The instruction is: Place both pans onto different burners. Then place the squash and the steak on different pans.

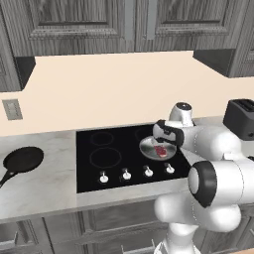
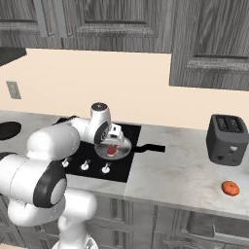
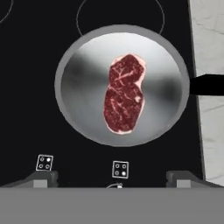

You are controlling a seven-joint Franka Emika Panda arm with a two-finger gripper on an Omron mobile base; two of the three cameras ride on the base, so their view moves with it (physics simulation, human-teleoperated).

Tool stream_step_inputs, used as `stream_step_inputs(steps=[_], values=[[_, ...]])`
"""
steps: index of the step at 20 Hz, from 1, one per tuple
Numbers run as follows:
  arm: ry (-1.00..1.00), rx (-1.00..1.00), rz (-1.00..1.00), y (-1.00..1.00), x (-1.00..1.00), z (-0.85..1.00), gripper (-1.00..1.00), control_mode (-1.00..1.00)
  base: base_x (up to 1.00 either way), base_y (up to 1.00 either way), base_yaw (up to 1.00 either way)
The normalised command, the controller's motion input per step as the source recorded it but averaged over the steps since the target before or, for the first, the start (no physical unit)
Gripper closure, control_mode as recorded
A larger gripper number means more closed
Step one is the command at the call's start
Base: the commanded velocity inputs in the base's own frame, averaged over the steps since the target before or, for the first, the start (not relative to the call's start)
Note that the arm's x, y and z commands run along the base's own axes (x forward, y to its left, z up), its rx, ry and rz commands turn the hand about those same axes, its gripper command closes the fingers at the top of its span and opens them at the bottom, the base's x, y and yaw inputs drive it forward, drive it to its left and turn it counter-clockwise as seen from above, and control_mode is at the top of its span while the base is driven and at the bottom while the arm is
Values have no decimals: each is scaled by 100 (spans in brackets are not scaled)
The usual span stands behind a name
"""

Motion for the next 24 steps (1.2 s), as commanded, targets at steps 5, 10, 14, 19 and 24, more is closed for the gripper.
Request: stream_step_inputs(steps=[5,10,14,19,24], values=[[1,0,-2,4,-61,45,-100,-100,0,0,0],[1,0,-1,9,-65,27,-100,-100,0,0,0],[0,0,0,13,-58,21,-100,-100,0,0,0],[0,0,0,5,-53,16,-100,-100,0,0,0],[0,0,0,0,-52,4,-100,-100,0,0,0]])
